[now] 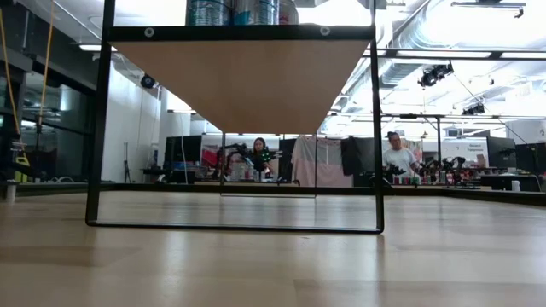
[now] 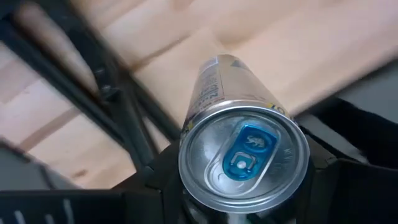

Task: Place canned beverage on shelf
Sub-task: Put the blue soda can on the shelf

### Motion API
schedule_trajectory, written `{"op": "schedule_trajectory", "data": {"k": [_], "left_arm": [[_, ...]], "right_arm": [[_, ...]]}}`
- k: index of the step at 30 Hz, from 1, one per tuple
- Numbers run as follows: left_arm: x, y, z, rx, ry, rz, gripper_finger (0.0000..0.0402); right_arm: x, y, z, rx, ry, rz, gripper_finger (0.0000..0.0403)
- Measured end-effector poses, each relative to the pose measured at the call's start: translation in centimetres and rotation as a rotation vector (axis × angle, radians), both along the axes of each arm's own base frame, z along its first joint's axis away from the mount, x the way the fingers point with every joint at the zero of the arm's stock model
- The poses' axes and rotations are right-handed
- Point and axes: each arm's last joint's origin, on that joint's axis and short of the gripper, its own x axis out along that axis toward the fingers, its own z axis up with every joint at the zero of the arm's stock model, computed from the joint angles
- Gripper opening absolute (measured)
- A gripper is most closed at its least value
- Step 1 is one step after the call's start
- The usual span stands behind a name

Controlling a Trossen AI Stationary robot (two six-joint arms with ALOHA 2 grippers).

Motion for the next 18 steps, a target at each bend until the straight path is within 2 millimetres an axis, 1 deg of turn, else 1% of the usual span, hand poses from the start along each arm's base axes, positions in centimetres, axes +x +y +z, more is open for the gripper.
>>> {"op": "schedule_trajectory", "data": {"k": [2,5,8,10,13,18], "left_arm": [[-0.3,0.9,1.8,-0.063,-0.113,-0.008,0.0146],[-0.6,2.7,5.4,-0.130,-0.377,0.026,0.0146],[-0.8,5.1,8.7,-0.101,-0.624,0.085,0.0146],[-0.8,6.3,10.6,-0.067,-0.755,0.097,0.0146],[-0.7,7.5,13.3,0.001,-0.890,0.064,0.0146],[0.6,8.1,17.3,0.140,-1.037,-0.066,0.0146]], "right_arm": [[0.0,0.0,0.0,0.001,-0.003,0.001,0.0000],[0.1,0.1,0.1,0.025,-0.008,0.036,0.0000],[0.4,0.4,0.2,0.055,-0.034,0.099,0.0000],[0.6,0.5,0.5,0.071,-0.068,0.149,0.0000],[1.0,0.7,1.2,0.118,-0.152,0.192,0.0000],[1.6,1.2,3.2,0.222,-0.357,0.294,0.0005]]}}
